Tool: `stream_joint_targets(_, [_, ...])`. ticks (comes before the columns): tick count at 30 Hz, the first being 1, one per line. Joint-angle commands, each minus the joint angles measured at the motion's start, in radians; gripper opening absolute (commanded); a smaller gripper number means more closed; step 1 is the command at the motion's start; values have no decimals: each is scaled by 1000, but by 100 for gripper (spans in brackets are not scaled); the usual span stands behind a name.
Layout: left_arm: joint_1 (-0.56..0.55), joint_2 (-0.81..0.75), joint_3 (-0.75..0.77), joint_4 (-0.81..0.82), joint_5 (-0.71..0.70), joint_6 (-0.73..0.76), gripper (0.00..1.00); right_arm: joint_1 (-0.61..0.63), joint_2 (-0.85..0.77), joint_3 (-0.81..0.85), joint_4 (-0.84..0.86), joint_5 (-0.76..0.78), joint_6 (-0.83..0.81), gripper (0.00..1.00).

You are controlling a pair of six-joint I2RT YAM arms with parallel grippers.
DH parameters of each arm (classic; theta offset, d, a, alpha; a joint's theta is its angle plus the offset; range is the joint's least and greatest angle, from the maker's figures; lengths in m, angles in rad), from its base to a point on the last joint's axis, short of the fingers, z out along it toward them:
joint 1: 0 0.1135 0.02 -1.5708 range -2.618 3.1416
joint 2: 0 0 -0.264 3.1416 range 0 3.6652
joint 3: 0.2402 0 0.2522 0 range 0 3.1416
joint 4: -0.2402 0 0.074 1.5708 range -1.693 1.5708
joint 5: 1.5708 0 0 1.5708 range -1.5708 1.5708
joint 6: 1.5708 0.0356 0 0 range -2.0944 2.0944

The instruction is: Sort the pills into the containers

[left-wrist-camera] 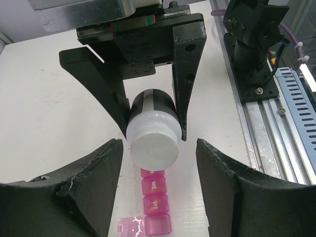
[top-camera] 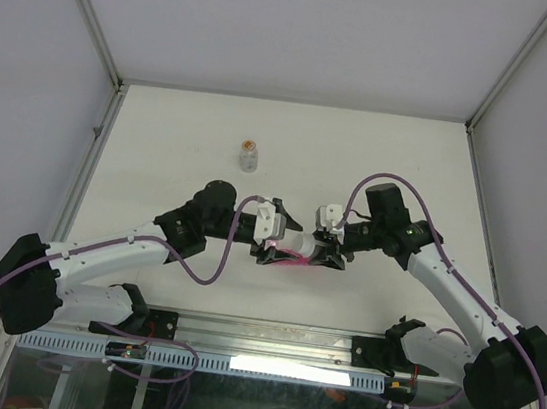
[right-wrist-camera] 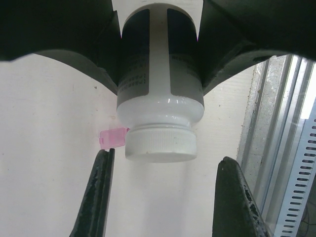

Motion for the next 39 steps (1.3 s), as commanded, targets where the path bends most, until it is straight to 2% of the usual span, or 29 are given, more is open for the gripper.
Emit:
stream_joint_targets(1, [-8, 17, 51, 5, 26, 10, 61, 8, 2, 39, 20, -7, 0, 0])
stream_joint_targets(8, [-10, 44, 63, -4, 21, -2, 59, 8, 6, 37, 25, -7, 7, 0])
stream_joint_targets(12, [-10, 46, 68, -8, 14, -12, 47, 9, 8, 37, 29, -5, 11, 0])
stream_joint_targets(21, [-12, 45, 66, -16, 24, -61, 38, 9, 14, 38, 41, 5, 33, 0])
stream_joint_targets(23, [-11, 47, 66, -15, 20, -96, 29, 11, 12, 40, 44, 8, 41, 0])
stream_joint_targets(26, [-12, 59, 76, -16, -2, -205, 17, 11, 11, 40, 51, 14, 51, 0])
stream_joint_targets(30, [-11, 87, 112, -44, -102, -501, 0, 11, 10, 37, 67, 34, 67, 0])
stream_joint_targets(35, [-10, 45, 65, -32, -299, -874, 0, 11, 10, 38, 88, 60, 95, 0])
stream_joint_targets(39, [-11, 16, 45, -28, -341, -970, 0, 12, 13, 38, 96, 66, 107, 0])
